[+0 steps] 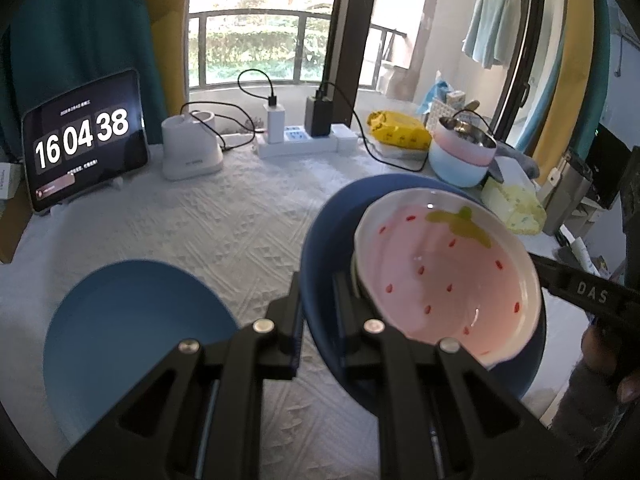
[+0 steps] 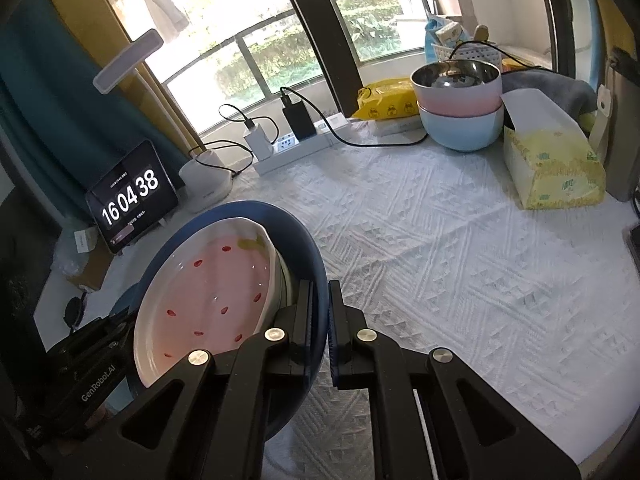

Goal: Organize plates and bowls

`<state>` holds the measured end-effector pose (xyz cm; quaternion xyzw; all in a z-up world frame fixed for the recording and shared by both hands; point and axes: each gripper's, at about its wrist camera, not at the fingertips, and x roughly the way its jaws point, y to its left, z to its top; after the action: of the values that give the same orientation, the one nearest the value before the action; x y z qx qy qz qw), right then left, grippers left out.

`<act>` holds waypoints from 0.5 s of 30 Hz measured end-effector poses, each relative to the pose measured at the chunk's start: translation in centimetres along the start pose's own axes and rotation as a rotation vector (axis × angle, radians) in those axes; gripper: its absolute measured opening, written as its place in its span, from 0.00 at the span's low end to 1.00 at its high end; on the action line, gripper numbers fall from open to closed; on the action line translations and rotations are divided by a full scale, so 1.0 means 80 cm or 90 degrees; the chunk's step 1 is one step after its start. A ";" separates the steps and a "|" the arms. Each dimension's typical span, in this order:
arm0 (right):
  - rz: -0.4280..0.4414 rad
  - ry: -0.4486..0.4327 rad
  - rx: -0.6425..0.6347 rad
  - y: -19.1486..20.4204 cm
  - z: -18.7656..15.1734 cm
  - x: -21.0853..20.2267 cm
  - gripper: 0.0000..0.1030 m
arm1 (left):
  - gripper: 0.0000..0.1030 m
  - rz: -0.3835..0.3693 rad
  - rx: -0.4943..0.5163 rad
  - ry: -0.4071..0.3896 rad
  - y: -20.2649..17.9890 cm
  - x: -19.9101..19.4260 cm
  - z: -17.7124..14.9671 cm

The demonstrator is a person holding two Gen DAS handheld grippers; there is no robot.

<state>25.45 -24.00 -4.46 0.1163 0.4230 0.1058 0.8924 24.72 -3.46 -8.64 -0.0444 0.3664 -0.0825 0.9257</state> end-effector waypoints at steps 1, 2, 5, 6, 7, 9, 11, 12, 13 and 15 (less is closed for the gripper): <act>0.000 -0.001 -0.002 0.002 0.001 -0.001 0.08 | 0.11 0.000 -0.001 -0.002 0.001 -0.002 0.000; 0.001 -0.002 -0.004 0.004 0.001 -0.002 0.08 | 0.11 0.001 -0.002 -0.004 0.002 -0.004 0.000; 0.002 -0.004 -0.009 0.009 0.003 -0.004 0.08 | 0.11 0.002 -0.005 -0.008 0.005 -0.009 0.001; 0.003 -0.005 -0.010 0.011 0.003 -0.004 0.08 | 0.11 0.002 -0.006 -0.009 0.006 -0.010 0.001; 0.004 -0.006 -0.012 0.014 0.003 -0.005 0.08 | 0.11 0.003 -0.008 -0.011 0.008 -0.012 0.001; 0.005 -0.007 -0.016 0.018 0.004 -0.006 0.08 | 0.11 0.004 -0.010 -0.013 0.011 -0.015 0.001; 0.005 -0.007 -0.019 0.023 0.004 -0.006 0.08 | 0.11 0.004 -0.013 -0.016 0.014 -0.018 0.001; 0.005 -0.007 -0.021 0.025 0.005 -0.005 0.08 | 0.11 0.004 -0.014 -0.018 0.016 -0.020 0.001; 0.006 -0.007 -0.022 0.027 0.005 -0.005 0.08 | 0.11 0.004 -0.016 -0.019 0.018 -0.022 0.001; 0.007 -0.007 -0.025 0.032 0.004 -0.005 0.08 | 0.11 0.005 -0.019 -0.020 0.021 -0.024 0.001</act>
<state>25.24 -21.74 -3.19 0.1015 0.4155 0.1186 0.8961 23.61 -1.47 -7.56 -0.0578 0.3529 -0.0729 0.9310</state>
